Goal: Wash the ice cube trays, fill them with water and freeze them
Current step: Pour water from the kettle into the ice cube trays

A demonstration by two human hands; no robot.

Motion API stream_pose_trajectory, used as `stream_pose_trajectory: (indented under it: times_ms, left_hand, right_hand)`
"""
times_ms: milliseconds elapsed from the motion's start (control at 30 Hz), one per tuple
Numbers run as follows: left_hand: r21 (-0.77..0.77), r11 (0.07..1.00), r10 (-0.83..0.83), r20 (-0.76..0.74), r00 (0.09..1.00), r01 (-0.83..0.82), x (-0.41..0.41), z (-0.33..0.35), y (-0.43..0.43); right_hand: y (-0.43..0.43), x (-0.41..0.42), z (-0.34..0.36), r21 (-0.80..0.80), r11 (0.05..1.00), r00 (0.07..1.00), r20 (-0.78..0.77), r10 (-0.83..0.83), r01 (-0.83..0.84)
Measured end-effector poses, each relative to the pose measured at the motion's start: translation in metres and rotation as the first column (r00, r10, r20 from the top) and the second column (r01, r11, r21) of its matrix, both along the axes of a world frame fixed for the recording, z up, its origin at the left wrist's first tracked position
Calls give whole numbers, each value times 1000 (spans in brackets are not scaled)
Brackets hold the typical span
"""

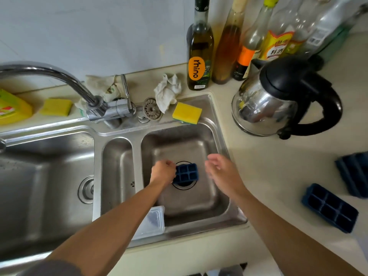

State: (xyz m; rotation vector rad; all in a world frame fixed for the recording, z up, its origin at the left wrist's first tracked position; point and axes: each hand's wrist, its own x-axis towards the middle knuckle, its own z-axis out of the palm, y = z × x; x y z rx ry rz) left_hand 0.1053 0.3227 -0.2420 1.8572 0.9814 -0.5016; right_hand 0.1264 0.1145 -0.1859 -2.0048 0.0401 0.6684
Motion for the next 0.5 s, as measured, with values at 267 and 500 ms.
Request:
stream_pose_trajectory:
  times_ms: [267,500]
  left_hand:
    - [-240,970,71,174,982,-28,-9,75,-47]
    - [-304,952,57,257,965,24,-14,115,-76]
  right_hand:
    - [-104,28,146,295,890,742,495,-452,346]
    - [-155,98,164,208,830,621,575,-532,518]
